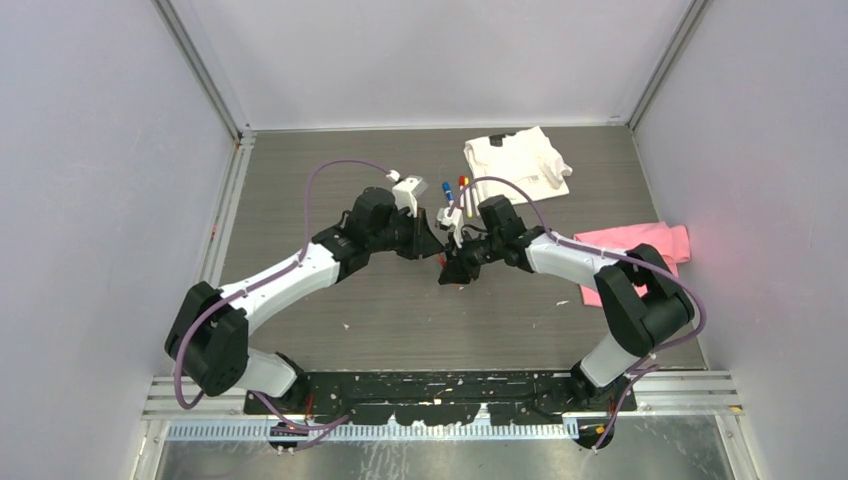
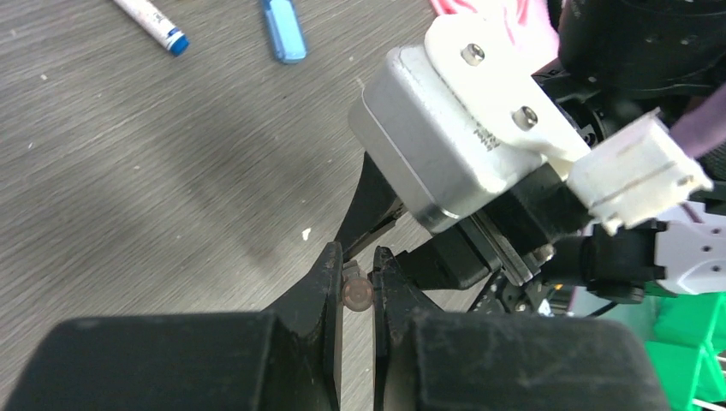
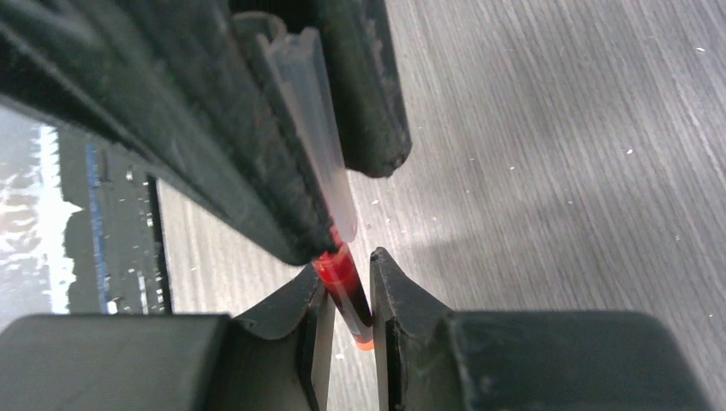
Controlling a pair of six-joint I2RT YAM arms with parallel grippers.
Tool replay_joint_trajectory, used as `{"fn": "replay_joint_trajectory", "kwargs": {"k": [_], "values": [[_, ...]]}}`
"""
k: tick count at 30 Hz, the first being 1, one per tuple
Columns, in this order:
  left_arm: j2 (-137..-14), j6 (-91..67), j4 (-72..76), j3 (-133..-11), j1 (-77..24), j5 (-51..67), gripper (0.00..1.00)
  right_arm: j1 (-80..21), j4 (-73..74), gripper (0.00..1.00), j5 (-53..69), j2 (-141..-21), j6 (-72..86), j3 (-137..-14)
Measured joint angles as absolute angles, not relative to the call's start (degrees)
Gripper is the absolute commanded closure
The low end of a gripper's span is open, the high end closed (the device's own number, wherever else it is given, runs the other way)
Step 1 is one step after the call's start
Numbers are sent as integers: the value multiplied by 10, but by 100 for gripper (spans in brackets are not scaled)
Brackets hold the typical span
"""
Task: Insert the pens into the pen caps
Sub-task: Press the pen cap onto the pen.
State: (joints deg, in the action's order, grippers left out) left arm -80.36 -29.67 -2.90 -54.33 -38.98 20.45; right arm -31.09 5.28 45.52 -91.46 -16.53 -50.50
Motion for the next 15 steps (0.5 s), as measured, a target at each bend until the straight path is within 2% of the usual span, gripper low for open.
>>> {"fn": "replay_joint_trajectory", "kwargs": {"k": [8, 15], "values": [[-815, -250, -33, -538, -404, 145, 100, -325, -25, 70, 412, -954, -150, -496], [-815, -250, -2, -507, -410, 114, 100, -326, -66, 62, 396, -979, -129, -488]]}}
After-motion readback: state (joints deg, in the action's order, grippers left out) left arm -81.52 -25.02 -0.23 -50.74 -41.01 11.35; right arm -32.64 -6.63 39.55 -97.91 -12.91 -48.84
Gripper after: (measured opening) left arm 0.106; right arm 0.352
